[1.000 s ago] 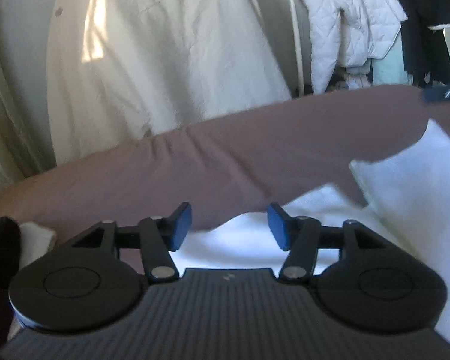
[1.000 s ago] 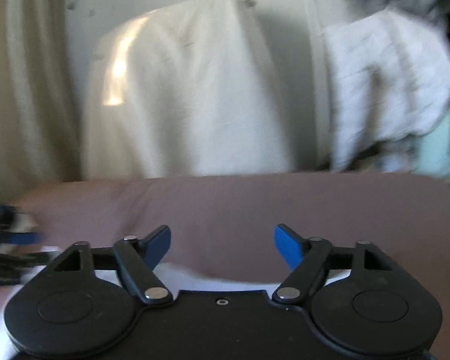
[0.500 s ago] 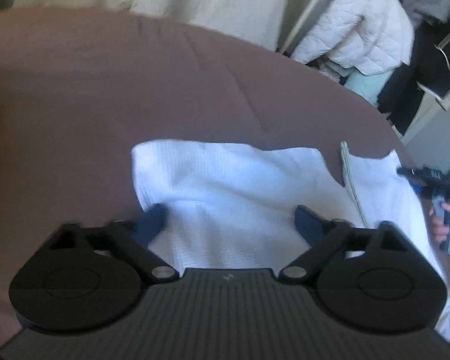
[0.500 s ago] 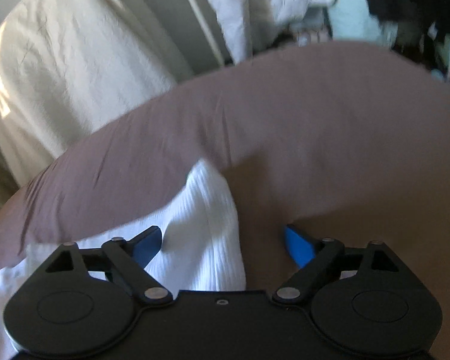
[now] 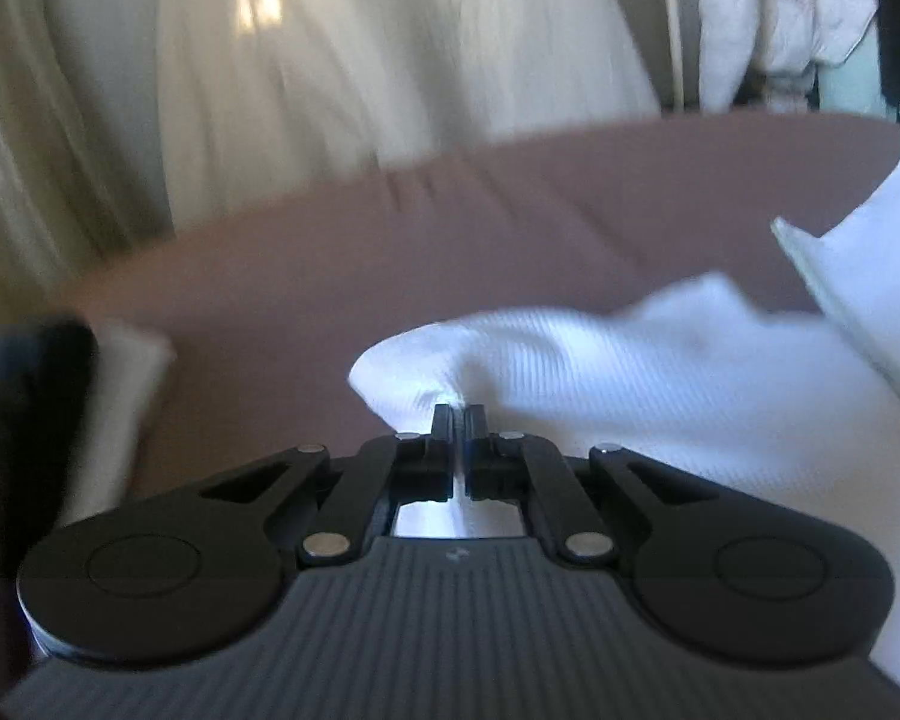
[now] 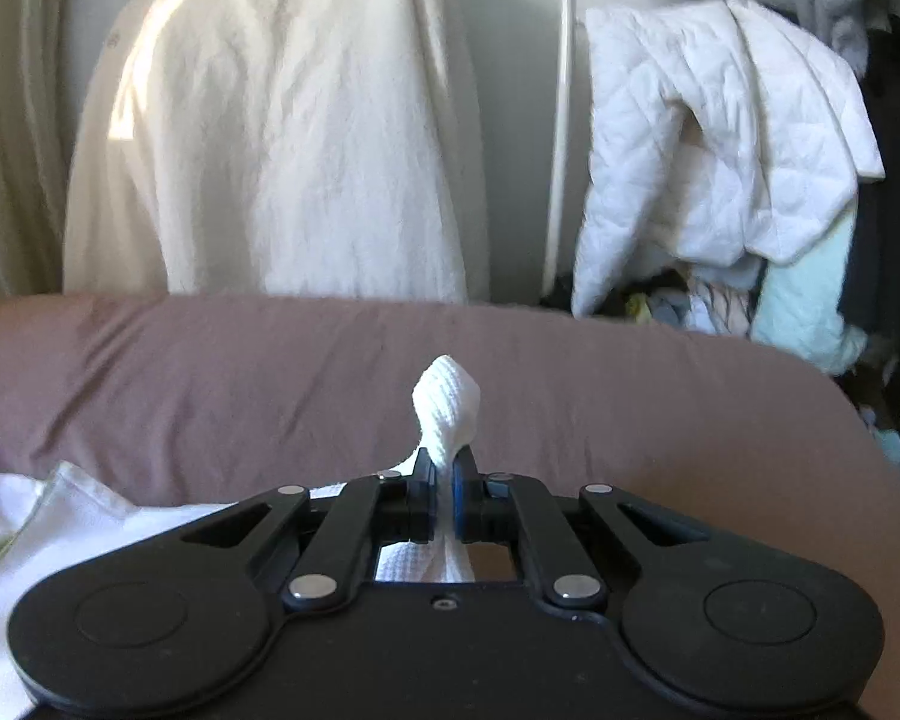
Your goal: Fold clothes
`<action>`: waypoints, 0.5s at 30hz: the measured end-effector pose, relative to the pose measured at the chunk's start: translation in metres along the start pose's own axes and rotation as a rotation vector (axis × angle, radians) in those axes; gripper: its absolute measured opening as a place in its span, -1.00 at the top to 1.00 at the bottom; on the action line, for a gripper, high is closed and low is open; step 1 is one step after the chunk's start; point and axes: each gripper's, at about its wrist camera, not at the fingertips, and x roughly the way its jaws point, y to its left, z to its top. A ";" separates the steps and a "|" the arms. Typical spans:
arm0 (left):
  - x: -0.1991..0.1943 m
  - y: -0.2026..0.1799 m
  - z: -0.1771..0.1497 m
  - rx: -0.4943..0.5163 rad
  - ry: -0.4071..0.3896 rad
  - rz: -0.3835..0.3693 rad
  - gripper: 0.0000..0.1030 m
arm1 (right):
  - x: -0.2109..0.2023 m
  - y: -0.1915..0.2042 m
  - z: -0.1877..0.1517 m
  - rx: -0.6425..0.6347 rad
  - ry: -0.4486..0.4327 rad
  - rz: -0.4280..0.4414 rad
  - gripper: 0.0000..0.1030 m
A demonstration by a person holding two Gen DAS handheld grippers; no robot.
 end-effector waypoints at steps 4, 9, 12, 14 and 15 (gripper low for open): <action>0.003 -0.001 -0.009 -0.010 -0.009 -0.006 0.96 | -0.009 -0.010 -0.012 0.017 0.023 -0.022 0.88; -0.004 0.016 -0.003 -0.096 -0.010 -0.048 0.96 | -0.016 -0.011 -0.002 -0.010 0.028 -0.038 0.88; -0.021 0.026 0.010 -0.129 -0.042 -0.073 0.96 | -0.027 -0.008 0.011 -0.008 0.004 -0.030 0.88; -0.036 0.026 0.015 -0.127 -0.055 -0.105 0.96 | -0.039 -0.009 0.015 0.012 -0.003 -0.036 0.88; -0.044 0.023 0.016 -0.113 -0.060 -0.118 0.96 | -0.045 -0.010 0.017 0.022 -0.006 -0.040 0.88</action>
